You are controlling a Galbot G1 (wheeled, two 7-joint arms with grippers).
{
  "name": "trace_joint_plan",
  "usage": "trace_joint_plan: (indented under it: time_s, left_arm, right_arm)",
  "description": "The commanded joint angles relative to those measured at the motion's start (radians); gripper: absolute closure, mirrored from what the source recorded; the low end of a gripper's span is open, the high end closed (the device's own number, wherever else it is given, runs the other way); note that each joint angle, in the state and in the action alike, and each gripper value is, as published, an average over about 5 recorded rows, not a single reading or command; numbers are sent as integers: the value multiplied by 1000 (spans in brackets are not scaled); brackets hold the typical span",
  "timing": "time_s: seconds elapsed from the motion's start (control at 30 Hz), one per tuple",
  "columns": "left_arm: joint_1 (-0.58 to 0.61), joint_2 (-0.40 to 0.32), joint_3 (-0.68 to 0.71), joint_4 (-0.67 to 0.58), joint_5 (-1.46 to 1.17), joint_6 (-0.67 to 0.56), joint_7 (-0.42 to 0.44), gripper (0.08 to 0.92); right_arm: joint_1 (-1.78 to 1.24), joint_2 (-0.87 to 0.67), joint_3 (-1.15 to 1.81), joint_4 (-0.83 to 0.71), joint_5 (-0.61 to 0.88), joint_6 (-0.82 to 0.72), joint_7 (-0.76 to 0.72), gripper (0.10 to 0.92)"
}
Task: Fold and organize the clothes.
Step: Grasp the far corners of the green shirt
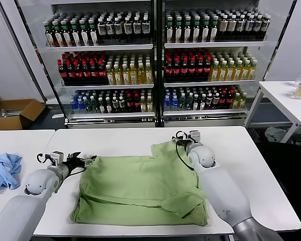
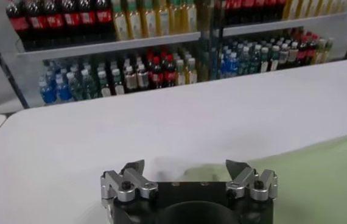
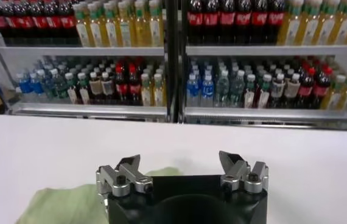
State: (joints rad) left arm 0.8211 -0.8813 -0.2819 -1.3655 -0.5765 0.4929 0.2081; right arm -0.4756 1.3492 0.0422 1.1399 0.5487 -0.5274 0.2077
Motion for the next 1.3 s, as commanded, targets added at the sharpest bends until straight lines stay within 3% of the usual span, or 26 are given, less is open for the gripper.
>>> trace_joint_plan:
  time_s: [0.03, 0.7, 0.87, 1.3]
  left_arm:
    - [-24, 4, 15, 82, 15, -1, 53, 177]
    - [-27, -6, 19, 90, 5, -34, 70, 177]
    - [0, -4, 9, 56, -2, -31, 111, 224]
    - [-2, -22, 22, 58, 3, -42, 108, 596]
  right_arm:
    - [45, 63, -7, -124, -26, 21, -5, 203]
    - [14, 69, -1, -100, -35, 20, -6, 227]
    - [-2, 55, -11, -70, -36, 10, 4, 362]
    - [-37, 32, -9, -13, -35, 6, 1, 734]
